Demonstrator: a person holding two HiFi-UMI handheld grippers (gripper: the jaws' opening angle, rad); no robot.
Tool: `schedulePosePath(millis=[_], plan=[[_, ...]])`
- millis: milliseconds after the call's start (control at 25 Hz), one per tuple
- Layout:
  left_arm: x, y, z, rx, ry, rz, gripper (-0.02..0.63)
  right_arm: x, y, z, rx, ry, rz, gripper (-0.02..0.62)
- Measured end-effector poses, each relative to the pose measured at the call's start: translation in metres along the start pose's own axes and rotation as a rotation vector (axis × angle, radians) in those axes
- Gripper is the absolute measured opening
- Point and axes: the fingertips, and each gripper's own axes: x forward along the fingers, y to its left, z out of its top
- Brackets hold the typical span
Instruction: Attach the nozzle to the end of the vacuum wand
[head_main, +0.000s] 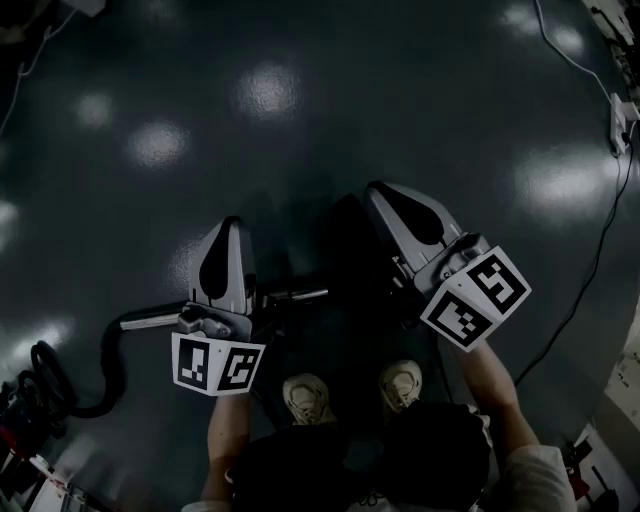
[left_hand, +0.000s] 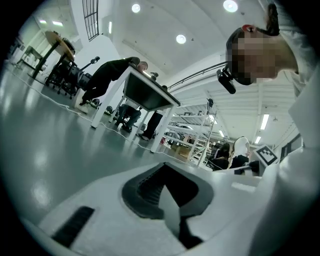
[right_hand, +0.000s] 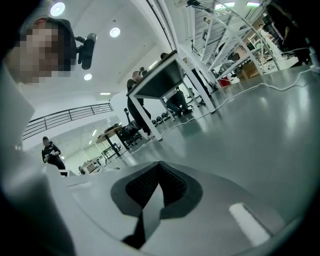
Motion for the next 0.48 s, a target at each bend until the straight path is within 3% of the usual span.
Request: schedulePosePath(millis=[80, 240, 360, 480], plan=[[0.0, -0.019, 0.058, -0.012, -0.039, 0.021, 0.002, -0.02, 0.026, 0.044, -0.002, -0.001, -0.015, 0.008], [-0.013, -0.097, 0.214, 0.0, -0.107, 0.022, 0.002, -0.072, 0.112, 0.166, -0.039, 0.005, -0.05, 0.008], [-0.03, -0.183, 0.342, -0.02, -0.129, 0.016, 0.002, -0.122, 0.201, 0.262, 0.016, 0.022, -0.069, 0.008], [-0.058, -0.283, 0.478, 0.019, -0.133, -0.005, 0.002, -0.182, 0.304, 0.367, 0.029, 0.024, -0.093, 0.007]])
